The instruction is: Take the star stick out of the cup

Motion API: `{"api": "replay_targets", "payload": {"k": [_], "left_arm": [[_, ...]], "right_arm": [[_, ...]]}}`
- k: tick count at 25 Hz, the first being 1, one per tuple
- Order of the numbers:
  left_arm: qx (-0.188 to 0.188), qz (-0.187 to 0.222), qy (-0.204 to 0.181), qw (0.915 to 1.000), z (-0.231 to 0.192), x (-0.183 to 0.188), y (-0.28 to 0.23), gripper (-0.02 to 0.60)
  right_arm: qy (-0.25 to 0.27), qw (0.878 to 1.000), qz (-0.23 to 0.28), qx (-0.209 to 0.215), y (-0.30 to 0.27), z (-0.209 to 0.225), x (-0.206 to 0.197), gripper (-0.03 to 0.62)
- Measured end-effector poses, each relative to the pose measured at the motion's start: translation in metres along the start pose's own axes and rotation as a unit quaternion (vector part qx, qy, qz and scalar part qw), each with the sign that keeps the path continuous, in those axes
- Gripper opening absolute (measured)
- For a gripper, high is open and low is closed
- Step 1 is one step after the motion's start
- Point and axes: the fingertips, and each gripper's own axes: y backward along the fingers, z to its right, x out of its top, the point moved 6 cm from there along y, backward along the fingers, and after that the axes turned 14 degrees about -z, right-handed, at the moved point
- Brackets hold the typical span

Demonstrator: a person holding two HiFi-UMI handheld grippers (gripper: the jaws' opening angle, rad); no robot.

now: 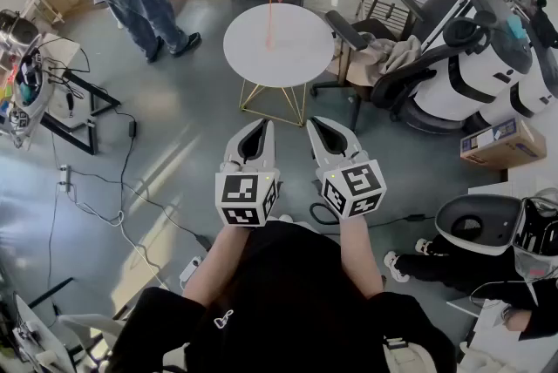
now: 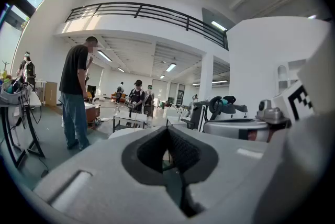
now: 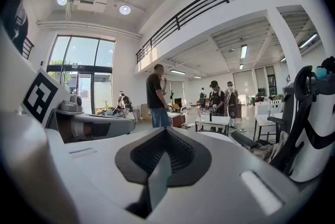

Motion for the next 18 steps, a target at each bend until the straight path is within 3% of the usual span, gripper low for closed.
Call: {"api": "replay_targets", "payload": {"k": [4, 18], "left_arm": [[0.001, -0.001, 0.003, 1.0000, 0.006, -0.001, -0.006, 0.002], [0.016, -0.004, 0.017, 0.9997, 0.004, -0.003, -0.020, 0.002]], "right_arm": [[-0.001, 1.000, 0.019, 0.011, 0.004, 0.006, 0.000, 0.005], [-0.007, 0.999, 0.010, 0.032, -0.009, 0.024, -0.005, 0.005]]}}
